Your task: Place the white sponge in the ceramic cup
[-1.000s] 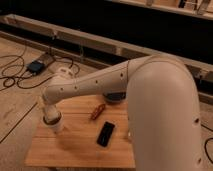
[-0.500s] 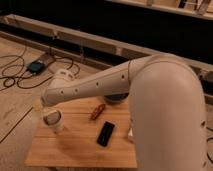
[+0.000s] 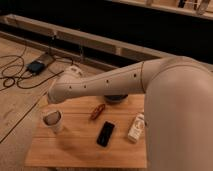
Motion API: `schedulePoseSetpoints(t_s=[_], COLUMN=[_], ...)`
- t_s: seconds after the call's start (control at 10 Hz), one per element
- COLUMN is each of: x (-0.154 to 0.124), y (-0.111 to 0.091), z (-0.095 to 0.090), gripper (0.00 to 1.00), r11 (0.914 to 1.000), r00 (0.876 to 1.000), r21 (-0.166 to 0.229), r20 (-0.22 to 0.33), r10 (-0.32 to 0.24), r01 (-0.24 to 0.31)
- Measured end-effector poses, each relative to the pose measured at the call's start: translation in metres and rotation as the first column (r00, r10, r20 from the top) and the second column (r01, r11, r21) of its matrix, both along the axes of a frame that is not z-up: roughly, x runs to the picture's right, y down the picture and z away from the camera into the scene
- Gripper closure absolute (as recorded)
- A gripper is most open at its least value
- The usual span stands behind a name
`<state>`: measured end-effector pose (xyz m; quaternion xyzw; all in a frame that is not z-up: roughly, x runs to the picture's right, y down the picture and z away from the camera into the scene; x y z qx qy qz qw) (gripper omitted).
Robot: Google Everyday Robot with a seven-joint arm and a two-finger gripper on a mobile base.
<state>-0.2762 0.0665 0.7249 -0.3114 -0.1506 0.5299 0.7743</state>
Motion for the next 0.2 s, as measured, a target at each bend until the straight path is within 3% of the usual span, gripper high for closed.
schedulePoseSetpoints(t_s=[0.2], x=[0.0007], y=[0.0000], z=[0.0002], gripper=[0.30], r11=[1.0000], r00=[1.000], r21=[-0.001], r20=[-0.001], r10=[0.001], r01=[-0.001])
